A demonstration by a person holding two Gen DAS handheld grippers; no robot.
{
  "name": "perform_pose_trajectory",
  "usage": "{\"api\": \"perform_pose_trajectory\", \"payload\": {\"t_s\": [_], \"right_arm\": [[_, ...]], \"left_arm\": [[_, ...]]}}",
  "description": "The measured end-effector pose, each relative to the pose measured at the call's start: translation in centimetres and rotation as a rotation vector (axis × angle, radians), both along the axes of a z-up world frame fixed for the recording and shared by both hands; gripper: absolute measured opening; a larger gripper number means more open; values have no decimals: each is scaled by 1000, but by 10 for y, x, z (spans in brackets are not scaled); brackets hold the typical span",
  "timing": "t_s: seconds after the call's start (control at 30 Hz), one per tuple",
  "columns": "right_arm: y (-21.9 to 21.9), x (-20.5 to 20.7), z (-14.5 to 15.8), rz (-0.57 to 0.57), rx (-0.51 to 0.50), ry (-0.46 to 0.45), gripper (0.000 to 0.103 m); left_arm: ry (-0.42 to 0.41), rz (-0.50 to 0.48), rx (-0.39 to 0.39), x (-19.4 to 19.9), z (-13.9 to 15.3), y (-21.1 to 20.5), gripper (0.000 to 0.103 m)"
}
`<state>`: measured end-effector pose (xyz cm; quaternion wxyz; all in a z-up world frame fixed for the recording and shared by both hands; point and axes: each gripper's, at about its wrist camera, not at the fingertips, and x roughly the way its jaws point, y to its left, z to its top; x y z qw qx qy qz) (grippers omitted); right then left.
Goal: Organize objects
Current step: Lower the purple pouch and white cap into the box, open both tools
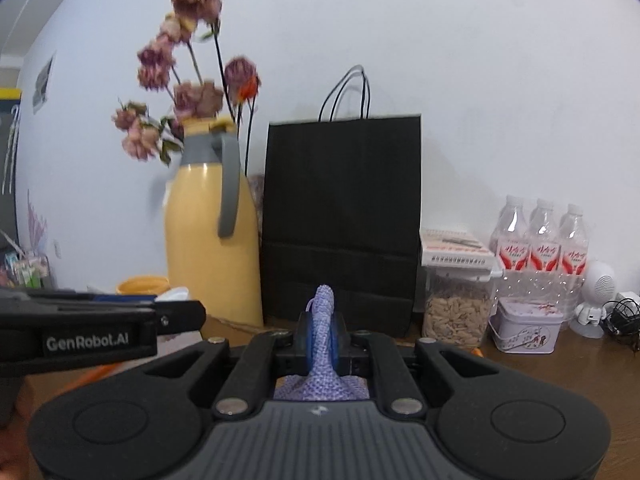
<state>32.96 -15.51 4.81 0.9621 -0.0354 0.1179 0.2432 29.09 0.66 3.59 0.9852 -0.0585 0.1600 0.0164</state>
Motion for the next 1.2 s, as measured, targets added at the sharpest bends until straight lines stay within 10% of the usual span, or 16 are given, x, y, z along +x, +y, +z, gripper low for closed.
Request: {"api": "perform_pose_trajectory", "payload": {"t_s": [0.1,0.23,0.33,0.43,1.2], "right_arm": [[3,7,-12,-23,-41,28,17],[0,15,-21,-57,-80,78,70],[-2,15,-24,-91,-107,86,88],[-5,15,-27,-100,-127,107,101],[-52,-60,-20,-59,-142,95,103]], "left_arm": [[27,9,26,9,-8,0,43],[30,14,58,9,-13,-1,74],[5,30,85,5,-12,-3,102],[-14,47,103,1,-12,-6,103],[-55,34,42,-67,-16,-1,103]]}}
